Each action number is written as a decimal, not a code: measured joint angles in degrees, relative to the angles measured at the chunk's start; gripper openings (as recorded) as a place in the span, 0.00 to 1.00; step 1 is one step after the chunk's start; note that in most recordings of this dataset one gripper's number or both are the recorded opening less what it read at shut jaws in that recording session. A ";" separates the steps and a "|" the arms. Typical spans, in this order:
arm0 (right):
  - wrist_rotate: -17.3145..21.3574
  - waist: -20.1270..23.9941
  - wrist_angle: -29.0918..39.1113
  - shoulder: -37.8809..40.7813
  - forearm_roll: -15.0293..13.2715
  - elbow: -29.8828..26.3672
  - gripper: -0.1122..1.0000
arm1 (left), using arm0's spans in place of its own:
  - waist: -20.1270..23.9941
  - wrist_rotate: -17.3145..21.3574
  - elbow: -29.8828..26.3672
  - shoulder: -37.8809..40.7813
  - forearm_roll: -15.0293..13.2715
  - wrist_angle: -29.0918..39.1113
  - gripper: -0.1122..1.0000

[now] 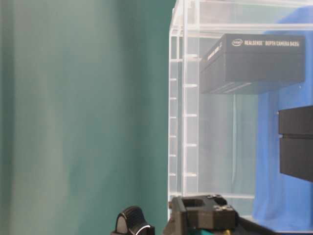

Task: Take the box out of the case with the left arm.
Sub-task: 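Lower the box onto the table, open the left gripper, withdraw left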

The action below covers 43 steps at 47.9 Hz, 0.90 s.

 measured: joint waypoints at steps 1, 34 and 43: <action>0.00 0.00 0.00 0.00 0.00 0.00 0.10 | -0.09 -0.09 0.09 0.00 0.00 0.00 0.98; 0.00 0.00 0.00 -0.09 0.00 0.00 0.10 | -0.09 0.00 -0.35 -5.45 0.00 3.69 0.98; 0.00 0.00 0.00 -0.09 0.00 0.00 0.10 | -0.09 0.97 -3.69 -9.93 0.00 10.11 0.98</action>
